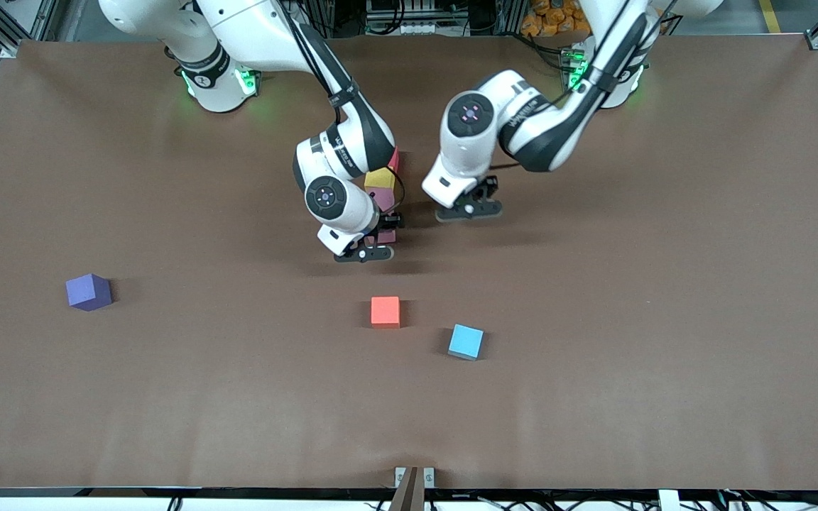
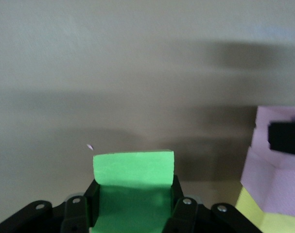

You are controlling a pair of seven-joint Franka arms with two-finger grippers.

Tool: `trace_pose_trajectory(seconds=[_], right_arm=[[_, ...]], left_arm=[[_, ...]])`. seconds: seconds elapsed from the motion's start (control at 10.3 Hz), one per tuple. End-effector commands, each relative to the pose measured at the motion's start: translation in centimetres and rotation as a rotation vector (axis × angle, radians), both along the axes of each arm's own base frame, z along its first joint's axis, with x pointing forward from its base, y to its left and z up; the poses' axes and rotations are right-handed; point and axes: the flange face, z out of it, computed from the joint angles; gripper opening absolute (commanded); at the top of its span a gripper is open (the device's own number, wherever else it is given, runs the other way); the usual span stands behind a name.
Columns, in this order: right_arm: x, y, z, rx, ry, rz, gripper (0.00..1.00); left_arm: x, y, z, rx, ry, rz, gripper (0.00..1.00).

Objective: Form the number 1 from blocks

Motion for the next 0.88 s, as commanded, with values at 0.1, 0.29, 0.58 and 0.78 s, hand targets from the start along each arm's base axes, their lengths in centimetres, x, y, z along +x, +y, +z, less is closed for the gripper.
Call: trace_pose_trajectory(seconds=[0.1,0.29,0.58,0.78], right_arm=[[-0.7,0.0,0.2,0.006,0.006,-0.025,1.00],[1.4,-2.0,2.2,0.031,-0.003,-0.056,1.00],[5.9,-9.6,4.2,0.080,0.023,0.016,1.00],[9.1,-15.0,5.2,0.086,-0.012,0.043,1.00]], left_arm=[[-6.1,-2.6,0.3,0.002,0.026,0.046,0.00],[-8.5,-2.0,0.0,0.025,0.026,0.022,0.00],[-7.9,-1.6,1.4,-0.009,0.033,0.043,0.00],[-10.7,-3.3,1.6,-0.022,0.055,0.018,0.00]])
